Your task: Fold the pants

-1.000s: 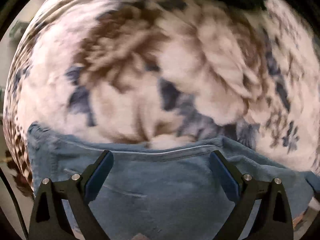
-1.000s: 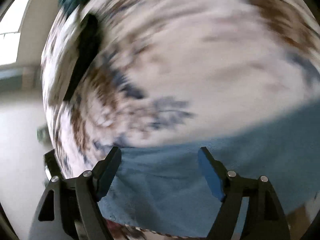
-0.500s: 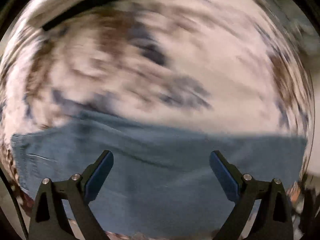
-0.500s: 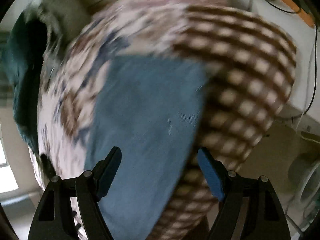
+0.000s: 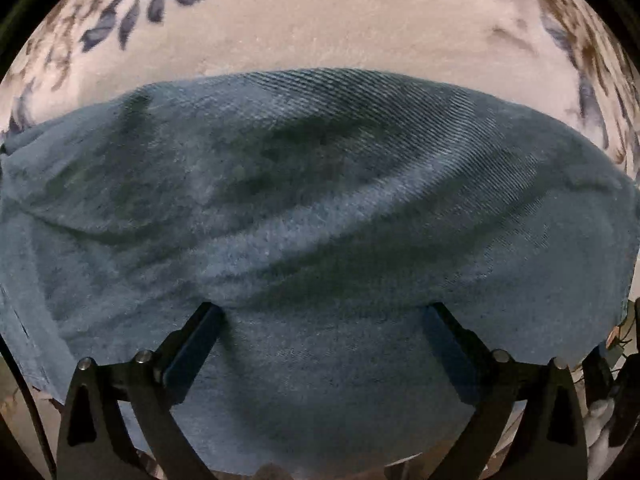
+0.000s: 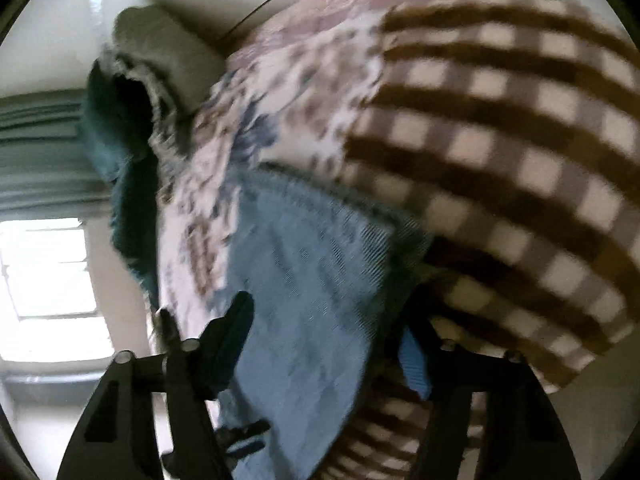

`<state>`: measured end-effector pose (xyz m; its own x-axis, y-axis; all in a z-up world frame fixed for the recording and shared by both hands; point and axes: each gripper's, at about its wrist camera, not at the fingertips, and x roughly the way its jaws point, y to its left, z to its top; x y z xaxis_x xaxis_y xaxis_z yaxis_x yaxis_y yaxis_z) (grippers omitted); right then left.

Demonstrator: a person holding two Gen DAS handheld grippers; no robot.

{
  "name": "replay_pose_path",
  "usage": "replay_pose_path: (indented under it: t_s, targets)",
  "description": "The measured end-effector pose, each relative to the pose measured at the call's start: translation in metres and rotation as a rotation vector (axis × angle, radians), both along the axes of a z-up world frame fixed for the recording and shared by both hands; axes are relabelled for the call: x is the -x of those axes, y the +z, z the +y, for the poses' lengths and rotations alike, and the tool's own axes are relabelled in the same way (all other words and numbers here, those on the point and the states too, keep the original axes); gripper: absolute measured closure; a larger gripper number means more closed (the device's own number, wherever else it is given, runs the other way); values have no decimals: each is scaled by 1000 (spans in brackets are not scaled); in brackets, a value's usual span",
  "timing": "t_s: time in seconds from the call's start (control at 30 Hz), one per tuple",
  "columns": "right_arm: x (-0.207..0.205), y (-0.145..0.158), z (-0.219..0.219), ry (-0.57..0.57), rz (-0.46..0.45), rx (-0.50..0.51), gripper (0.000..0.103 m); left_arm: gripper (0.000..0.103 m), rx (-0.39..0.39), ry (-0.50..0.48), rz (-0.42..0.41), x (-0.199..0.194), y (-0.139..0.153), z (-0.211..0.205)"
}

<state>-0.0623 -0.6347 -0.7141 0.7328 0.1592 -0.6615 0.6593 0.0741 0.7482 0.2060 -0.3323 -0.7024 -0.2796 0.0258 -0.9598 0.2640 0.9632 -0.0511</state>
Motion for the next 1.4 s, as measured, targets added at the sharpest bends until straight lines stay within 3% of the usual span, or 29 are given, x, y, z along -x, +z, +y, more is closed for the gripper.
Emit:
replay_pose_path:
  t_s: [0.1, 0.2, 0.37, 0.53, 0.67, 0.73, 0.77, 0.87, 1.07, 1.23, 1.33, 1.4]
  targets:
    - [-19, -3, 10, 92, 9, -9, 36, 0, -17, 4, 19, -14, -6, -8]
    - [-27, -9, 7, 72, -3, -18, 36, 0, -30, 10, 24, -42, -13, 0]
    - [-40, -5, -8, 35, -82, -10, 36, 0, -36, 16, 12, -44, -21, -18]
    - [-62, 2, -9, 105, -150, 27, 64, 0, -40, 25, 6, -21, -29, -12]
    - [-64, 11, -7, 157, -142, 83, 64, 0, -43, 27, 4, -23, -32, -15]
    - [-56, 6, -6, 160, -18, 95, 64, 0, -43, 26, 5, -24, -30, -11]
    - [-46, -7, -5, 130, 4, 32, 64, 0, -42, 25, 7, -24, -30, -12]
    - [-15, -29, 2, 13, -57, -109, 64, 0, -40, 21, 12, -17, -23, -4]
    - [-6, -42, 10, -76, -142, -194, 64, 0, -41, 15, 14, -14, -12, 7]
    - [-27, -35, -18, -149, -227, -150, 64, 0, -41, 12, 16, -9, -11, 21]
    - [-49, -23, -22, -78, -226, -81, 64, 0, -43, 11, 19, -9, -10, 21]
    - [-59, -26, -19, 8, -154, -54, 65, 0, -44, 10, 19, -9, -10, 21]
